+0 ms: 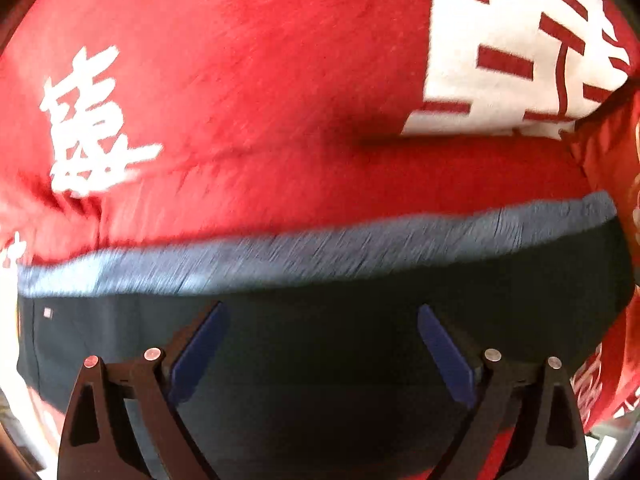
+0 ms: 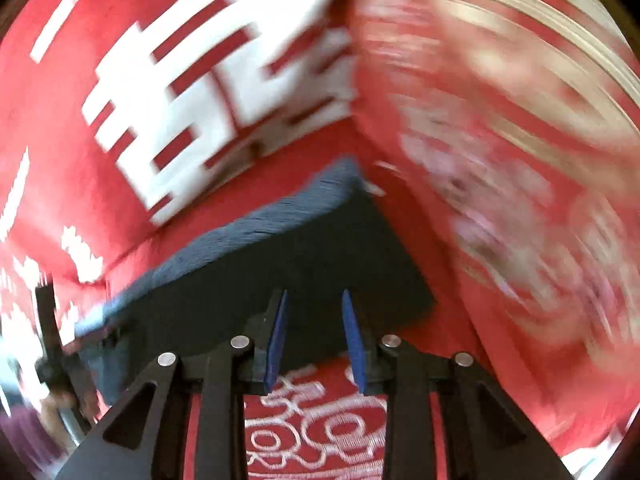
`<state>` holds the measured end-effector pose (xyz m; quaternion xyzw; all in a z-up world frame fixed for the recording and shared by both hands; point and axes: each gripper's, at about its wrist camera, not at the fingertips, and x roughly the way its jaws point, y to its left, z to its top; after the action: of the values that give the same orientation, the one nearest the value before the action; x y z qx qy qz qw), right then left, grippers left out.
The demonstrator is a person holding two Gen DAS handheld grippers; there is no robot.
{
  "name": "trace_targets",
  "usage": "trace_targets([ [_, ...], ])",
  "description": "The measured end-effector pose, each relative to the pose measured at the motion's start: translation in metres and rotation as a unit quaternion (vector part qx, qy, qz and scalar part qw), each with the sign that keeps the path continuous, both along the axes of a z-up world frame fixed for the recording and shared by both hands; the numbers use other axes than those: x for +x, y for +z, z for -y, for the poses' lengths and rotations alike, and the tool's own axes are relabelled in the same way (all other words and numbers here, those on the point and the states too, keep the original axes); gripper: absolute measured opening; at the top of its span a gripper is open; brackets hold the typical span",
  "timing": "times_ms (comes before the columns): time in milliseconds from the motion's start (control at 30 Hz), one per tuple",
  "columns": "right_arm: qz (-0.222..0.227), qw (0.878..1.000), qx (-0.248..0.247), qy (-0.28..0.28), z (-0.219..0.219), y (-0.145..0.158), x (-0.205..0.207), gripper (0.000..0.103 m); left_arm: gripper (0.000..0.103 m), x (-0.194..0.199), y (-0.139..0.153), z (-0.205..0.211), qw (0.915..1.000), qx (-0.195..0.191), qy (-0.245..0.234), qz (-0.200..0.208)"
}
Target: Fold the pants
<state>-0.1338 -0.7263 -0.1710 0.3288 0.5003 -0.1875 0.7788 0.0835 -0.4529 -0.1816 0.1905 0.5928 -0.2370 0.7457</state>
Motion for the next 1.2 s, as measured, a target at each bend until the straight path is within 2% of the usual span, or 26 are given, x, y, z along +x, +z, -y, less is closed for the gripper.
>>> trace_targets([
  [67, -0.006, 1.0, 0.004, 0.004, 0.008, -0.014, 0.025, 0.031, 0.096, 0.006, -0.007, 0.014, 1.0, -0.006, 0.002, 0.003],
  [133, -0.018, 1.0, -0.006, 0.008, 0.021, -0.03, 0.047, 0.031, 0.096, 0.012, -0.021, 0.026, 0.9999, 0.004, 0.007, 0.006],
  [233, -0.051, 0.998, -0.025, 0.024, 0.038, -0.054, 0.063, 0.03, 0.097, 0.025, -0.035, 0.028, 0.9997, 0.0, 0.024, 0.007],
  [333, -0.041, 0.998, -0.051, 0.019, 0.055, -0.05, 0.065, 0.027, 0.097, 0.044, -0.038, 0.023, 0.9992, 0.004, 0.04, 0.008],
  [400, -0.047, 0.998, -0.046, 0.004, 0.061, -0.046, 0.065, 0.027, 0.097, 0.06, -0.037, 0.016, 0.9982, 0.021, 0.055, 0.011],
  [467, -0.054, 0.998, -0.037, -0.013, 0.06, -0.039, 0.062, 0.032, 0.097, 0.067, -0.028, 0.003, 0.9976, 0.018, 0.066, 0.011],
  [567, -0.045, 0.999, -0.008, -0.017, 0.048, -0.027, 0.052, 0.044, 0.097, 0.062, -0.01, -0.021, 0.9979, 0.026, 0.053, 0.028],
  [733, -0.033, 0.999, 0.033, 0.007, -0.002, -0.008, 0.035, 0.046, 0.097, 0.048, 0.011, -0.082, 0.9968, 0.045, 0.048, 0.047],
  [833, -0.03, 0.997, 0.059, 0.027, -0.051, -0.004, 0.036, 0.046, 0.097, 0.041, 0.009, -0.133, 0.9961, 0.051, 0.061, 0.04],
  [933, -0.02, 0.994, 0.099, 0.037, -0.096, -0.004, 0.033, 0.047, 0.097, 0.036, -0.005, -0.183, 0.995, 0.068, 0.07, 0.023],
  [1000, -0.01, 0.991, 0.129, 0.045, -0.133, -0.011, 0.038, 0.047, 0.097, 0.017, -0.022, -0.207, 0.9947, 0.074, 0.071, 0.003],
  [1067, 0.001, 0.986, 0.159, 0.055, -0.167, -0.012, 0.04, 0.048, 0.098, 0.004, -0.024, -0.228, 0.9969, 0.032, 0.071, -0.015],
  [1200, 0.025, 0.968, 0.242, 0.07, -0.235, -0.022, 0.05, 0.048, 0.098, 0.001, -0.016, -0.249, 0.9974, 0.027, 0.044, -0.05],
])
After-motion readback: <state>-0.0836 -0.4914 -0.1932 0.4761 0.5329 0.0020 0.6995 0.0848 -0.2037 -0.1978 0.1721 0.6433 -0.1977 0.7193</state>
